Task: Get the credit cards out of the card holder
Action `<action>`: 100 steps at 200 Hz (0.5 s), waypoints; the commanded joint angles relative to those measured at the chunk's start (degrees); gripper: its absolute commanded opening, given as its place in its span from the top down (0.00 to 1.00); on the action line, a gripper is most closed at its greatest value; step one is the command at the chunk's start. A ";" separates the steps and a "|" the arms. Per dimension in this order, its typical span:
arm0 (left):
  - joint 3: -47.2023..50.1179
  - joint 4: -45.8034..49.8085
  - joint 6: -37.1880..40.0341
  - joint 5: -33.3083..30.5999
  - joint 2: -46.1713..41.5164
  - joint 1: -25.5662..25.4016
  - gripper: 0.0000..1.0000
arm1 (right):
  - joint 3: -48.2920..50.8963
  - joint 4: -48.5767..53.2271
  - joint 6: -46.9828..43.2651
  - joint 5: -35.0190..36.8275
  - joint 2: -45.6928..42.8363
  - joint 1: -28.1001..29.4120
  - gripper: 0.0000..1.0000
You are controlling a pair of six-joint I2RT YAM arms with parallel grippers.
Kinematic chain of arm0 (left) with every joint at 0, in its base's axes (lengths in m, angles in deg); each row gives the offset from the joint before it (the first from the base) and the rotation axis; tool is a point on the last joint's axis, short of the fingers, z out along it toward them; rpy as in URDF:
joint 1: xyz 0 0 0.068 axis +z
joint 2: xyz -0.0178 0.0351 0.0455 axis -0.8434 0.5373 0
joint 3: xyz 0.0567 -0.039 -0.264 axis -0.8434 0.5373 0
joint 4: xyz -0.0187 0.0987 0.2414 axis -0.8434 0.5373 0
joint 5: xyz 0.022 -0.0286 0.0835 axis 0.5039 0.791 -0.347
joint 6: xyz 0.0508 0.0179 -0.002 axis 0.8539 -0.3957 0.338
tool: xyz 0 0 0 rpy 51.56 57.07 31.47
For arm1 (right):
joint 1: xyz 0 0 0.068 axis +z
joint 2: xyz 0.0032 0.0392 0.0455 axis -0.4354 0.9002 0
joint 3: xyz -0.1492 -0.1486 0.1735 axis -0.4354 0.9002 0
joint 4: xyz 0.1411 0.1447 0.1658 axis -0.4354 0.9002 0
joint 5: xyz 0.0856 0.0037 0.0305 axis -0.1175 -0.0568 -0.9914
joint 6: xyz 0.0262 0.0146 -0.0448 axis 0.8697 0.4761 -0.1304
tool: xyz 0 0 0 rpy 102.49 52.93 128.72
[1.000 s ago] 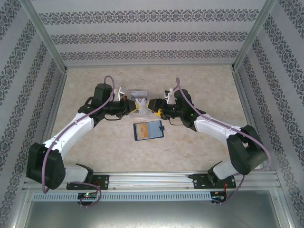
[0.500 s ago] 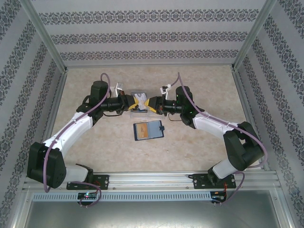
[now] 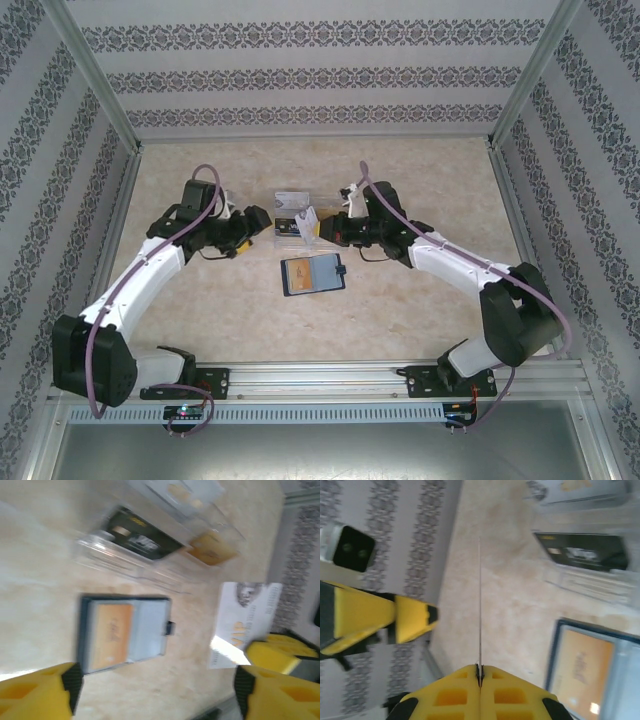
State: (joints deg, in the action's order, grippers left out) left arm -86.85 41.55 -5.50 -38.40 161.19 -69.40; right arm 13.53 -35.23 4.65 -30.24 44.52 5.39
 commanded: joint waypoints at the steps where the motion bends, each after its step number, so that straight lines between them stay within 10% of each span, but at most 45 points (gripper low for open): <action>1: 1.33 10.06 6.57 -10.45 -3.31 3.03 0.09 | -6.05 14.59 -18.52 11.29 -0.25 1.65 1.00; 100: 2.10 11.92 17.59 -11.59 -4.78 9.11 0.01 | -34.31 23.66 -53.58 14.65 17.52 3.49 1.00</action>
State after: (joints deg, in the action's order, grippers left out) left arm -85.47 52.61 7.88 -49.91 156.68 -61.01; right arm -16.13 -14.55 -35.89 -15.56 58.97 8.12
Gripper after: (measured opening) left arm 0.994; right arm 0.057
